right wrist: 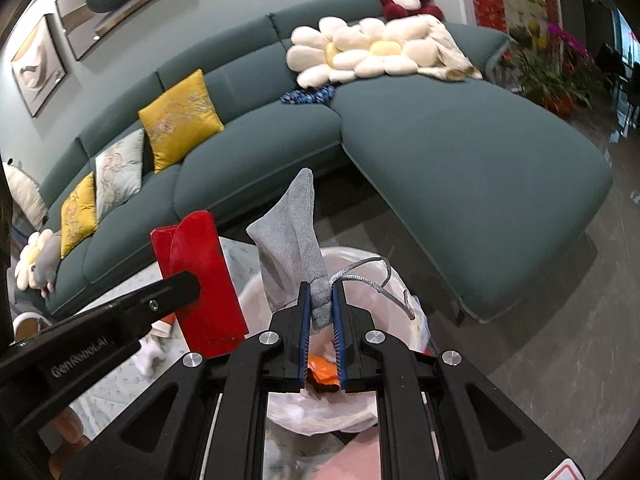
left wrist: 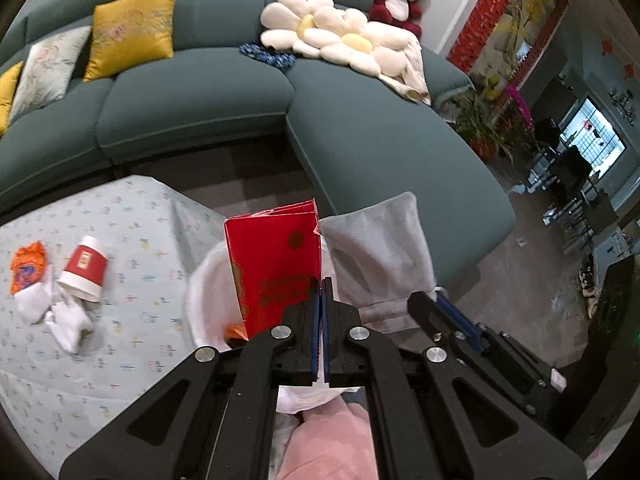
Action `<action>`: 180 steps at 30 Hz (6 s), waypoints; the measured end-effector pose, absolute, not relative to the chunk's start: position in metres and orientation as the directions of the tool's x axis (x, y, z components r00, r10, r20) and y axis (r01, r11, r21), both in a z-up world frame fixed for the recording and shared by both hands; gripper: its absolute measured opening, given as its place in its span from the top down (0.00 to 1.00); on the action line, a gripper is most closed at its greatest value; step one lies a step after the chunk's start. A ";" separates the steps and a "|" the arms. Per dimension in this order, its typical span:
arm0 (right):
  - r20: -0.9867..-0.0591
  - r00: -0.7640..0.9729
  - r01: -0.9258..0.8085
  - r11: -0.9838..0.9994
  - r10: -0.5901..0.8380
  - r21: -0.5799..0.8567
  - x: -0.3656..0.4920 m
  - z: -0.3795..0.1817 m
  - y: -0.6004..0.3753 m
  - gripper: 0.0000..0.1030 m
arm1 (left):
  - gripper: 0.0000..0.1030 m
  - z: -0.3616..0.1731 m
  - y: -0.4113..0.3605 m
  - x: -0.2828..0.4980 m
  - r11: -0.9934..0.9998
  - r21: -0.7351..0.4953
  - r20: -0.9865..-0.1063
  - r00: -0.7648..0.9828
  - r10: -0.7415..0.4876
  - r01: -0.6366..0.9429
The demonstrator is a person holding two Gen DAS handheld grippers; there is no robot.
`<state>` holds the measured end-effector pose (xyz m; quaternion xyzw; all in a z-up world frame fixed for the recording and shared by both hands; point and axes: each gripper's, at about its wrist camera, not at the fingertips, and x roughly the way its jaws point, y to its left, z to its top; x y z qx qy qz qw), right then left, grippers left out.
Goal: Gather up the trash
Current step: 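Open both tools to drop the envelope and pouch into the bin, then move both open tools back over the white towel and white glove, then grasp the white towel with the left tool while the right tool grasps the white glove, then carry the towel and glove in both tools over the bin, then open both tools to drop the towel and glove into the bin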
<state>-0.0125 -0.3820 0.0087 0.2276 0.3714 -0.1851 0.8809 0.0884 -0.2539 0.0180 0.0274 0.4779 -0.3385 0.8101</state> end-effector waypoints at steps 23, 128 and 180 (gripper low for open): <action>-0.792 0.600 0.497 0.828 -0.113 0.259 0.015 -0.032 -0.370 0.80 | 0.60 -0.018 -0.225 0.115 0.835 -0.280 -0.826 0.324 -0.461 0.473; -0.911 0.396 0.161 0.968 0.114 0.191 0.099 -0.109 -0.089 0.86 | 0.94 -0.114 0.084 0.168 0.977 -0.212 -0.928 0.319 -0.191 -0.031; -0.755 0.639 0.528 0.797 -0.146 0.293 -0.020 -0.011 -0.369 0.85 | 0.91 0.001 -0.234 0.079 0.810 -0.160 -0.820 0.380 -0.428 0.565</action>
